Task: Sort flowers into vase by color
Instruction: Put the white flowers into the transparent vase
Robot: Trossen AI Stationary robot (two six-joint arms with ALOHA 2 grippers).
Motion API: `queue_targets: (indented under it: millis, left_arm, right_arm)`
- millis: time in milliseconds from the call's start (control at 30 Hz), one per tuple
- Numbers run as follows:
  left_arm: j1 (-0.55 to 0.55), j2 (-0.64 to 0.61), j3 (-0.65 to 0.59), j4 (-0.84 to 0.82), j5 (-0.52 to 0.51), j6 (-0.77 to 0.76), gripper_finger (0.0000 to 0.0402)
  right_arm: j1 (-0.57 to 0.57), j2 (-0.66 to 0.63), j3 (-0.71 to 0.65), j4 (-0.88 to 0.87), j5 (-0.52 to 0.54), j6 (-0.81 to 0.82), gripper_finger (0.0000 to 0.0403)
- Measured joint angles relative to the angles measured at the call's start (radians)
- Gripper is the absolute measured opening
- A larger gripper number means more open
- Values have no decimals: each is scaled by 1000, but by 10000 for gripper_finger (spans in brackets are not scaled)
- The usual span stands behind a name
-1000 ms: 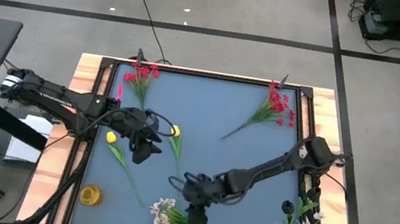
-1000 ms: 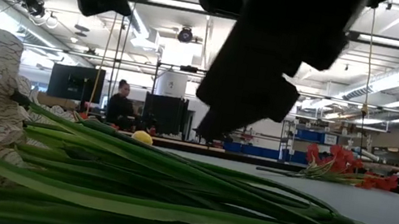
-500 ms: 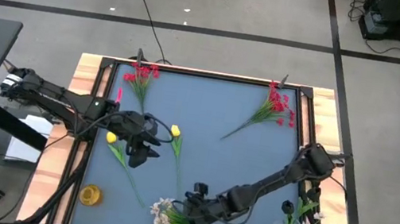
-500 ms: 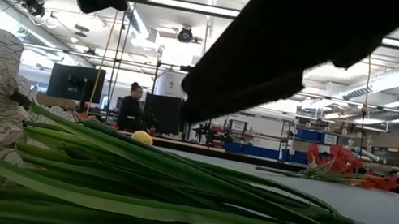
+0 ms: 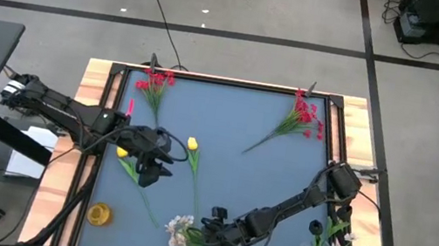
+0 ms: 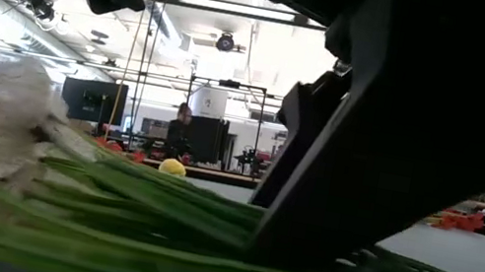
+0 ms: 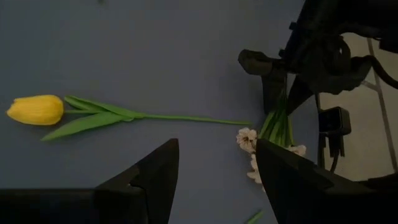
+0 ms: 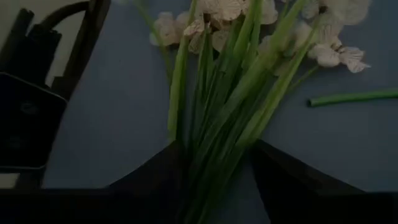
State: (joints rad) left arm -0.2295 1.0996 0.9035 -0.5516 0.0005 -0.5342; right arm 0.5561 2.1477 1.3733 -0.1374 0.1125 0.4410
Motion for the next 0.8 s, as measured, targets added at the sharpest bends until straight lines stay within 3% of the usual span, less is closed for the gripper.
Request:
queue_targets:
  millis: [100,300,467,800]
  left_arm:
    - [3,0,0,1,-2,14,220]
    - [3,0,0,1,-2,32,220]
    - [3,0,0,2,-4,32,220]
    - [53,-8,0,38,-33,31,220]
  right_arm:
    - [-4,7,2,-10,4,6,152]
    - [-22,-4,1,-21,-15,4,20]
    - [-36,-36,-2,-18,-12,31,31]
    - [-106,-208,-2,-15,10,9,16]
